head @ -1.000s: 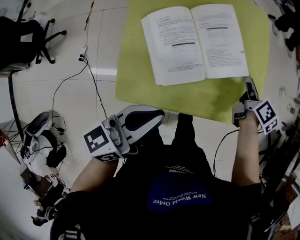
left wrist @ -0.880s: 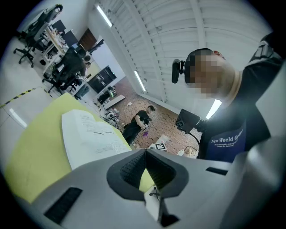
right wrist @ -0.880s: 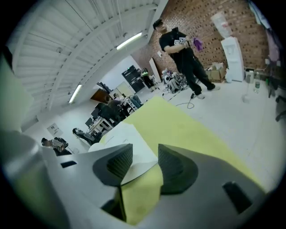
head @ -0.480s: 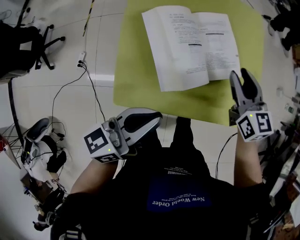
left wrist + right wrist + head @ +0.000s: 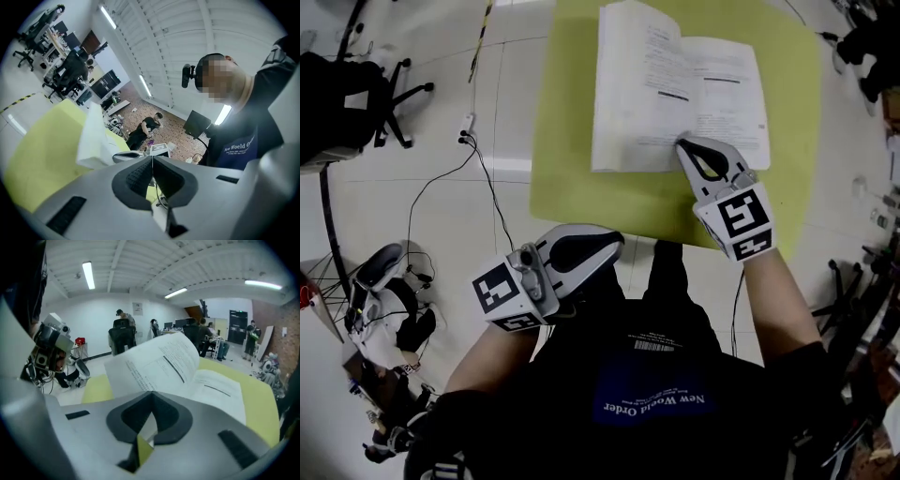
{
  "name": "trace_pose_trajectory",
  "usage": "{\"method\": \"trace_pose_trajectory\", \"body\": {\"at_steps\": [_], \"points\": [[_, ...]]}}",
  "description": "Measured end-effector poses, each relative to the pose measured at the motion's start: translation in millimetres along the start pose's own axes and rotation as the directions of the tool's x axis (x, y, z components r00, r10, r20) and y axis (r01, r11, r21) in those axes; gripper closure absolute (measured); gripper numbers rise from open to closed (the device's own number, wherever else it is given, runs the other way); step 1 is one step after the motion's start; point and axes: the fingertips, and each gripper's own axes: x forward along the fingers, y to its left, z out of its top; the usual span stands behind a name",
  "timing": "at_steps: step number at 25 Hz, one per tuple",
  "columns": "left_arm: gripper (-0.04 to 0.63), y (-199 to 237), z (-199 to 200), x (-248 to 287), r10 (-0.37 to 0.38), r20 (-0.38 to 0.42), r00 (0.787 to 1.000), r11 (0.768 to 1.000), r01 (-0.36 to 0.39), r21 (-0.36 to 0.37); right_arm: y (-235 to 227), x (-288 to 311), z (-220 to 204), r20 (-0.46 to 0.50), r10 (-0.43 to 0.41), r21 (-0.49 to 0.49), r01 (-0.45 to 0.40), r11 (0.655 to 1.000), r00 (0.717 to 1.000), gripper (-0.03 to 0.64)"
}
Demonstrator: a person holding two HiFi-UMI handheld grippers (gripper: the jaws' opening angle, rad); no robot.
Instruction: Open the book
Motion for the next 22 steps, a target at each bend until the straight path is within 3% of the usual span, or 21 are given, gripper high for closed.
{"method": "trace_pose_trajectory", "body": {"at_steps": [5, 7, 12, 18, 22], "points": [[0.589, -3.4, 1.8, 7.3, -0.010, 0.016, 1.000, 1.000, 0.010, -0.014, 32.0, 30.0, -25.5, -0.195, 0.041, -0.164, -0.074, 0.984, 0.980, 0.634], [0.589, -3.0, 0.2, 6.6, 0.001, 0.020, 1.000, 1.000, 0.000, -0.016, 32.1, 29.8, -27.1, -0.231, 0.049, -0.159, -0.087, 0.983, 0.972, 0.629], [0.589, 2.9, 2.9, -7.2, 0.005, 0.032, 0.999, 1.000, -0.005, -0.015, 25.4, 21.4, -7.1, -0.135, 0.072, -0.008, -0.074, 0.997, 0.988, 0.602], [0.589, 5.3, 5.8, -11.6, 0.002, 0.031, 1.000, 1.000, -0.002, -0.009, 16.1, 19.2, -4.0, -0.117, 0.041, 0.012, -0.039, 0.999, 0.992, 0.572], [0.589, 1.2, 11.4, -9.4, -0.007, 0.047, 0.999, 1.000, 0.008, -0.027, 12.0, 13.5, 12.8, -0.047, 0.023, 0.023, -0.022, 0.999, 0.999, 0.572]]}}
